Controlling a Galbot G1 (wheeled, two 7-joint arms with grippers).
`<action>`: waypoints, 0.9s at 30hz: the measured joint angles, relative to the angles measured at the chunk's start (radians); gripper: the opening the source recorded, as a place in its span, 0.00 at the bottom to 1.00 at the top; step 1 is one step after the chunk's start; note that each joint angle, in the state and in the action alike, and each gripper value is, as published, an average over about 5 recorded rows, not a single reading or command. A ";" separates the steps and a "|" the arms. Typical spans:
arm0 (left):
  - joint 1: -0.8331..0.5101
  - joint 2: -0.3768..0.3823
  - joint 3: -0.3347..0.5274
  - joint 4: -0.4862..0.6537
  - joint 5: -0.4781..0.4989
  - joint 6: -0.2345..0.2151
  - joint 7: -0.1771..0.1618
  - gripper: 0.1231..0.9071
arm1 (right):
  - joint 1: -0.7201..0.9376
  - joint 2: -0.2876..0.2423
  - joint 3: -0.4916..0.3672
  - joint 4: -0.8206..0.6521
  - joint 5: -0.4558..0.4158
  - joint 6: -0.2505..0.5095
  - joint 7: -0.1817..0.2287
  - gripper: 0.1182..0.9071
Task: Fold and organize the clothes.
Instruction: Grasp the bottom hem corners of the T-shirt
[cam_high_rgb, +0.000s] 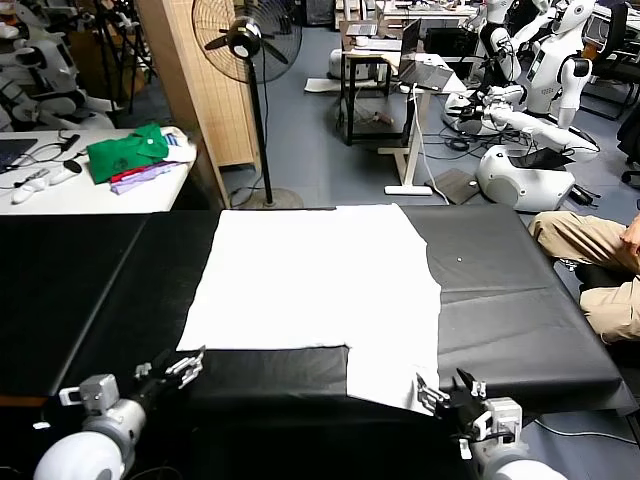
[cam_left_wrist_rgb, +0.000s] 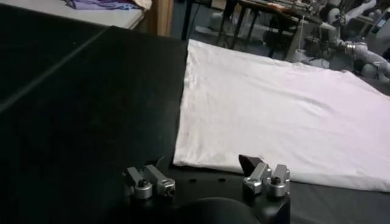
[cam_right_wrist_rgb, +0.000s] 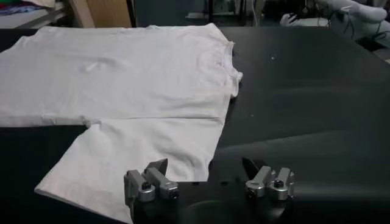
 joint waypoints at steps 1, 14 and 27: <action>-0.002 -0.001 0.001 0.002 0.005 0.001 0.004 0.86 | 0.000 0.001 -0.001 -0.001 -0.003 0.001 -0.001 0.86; -0.042 -0.017 0.033 0.072 0.034 -0.007 0.009 0.77 | 0.000 0.024 -0.031 -0.028 -0.046 0.016 -0.004 0.41; -0.015 -0.022 0.032 0.047 0.032 -0.020 -0.004 0.01 | -0.080 0.025 0.016 0.111 -0.058 -0.062 0.053 0.00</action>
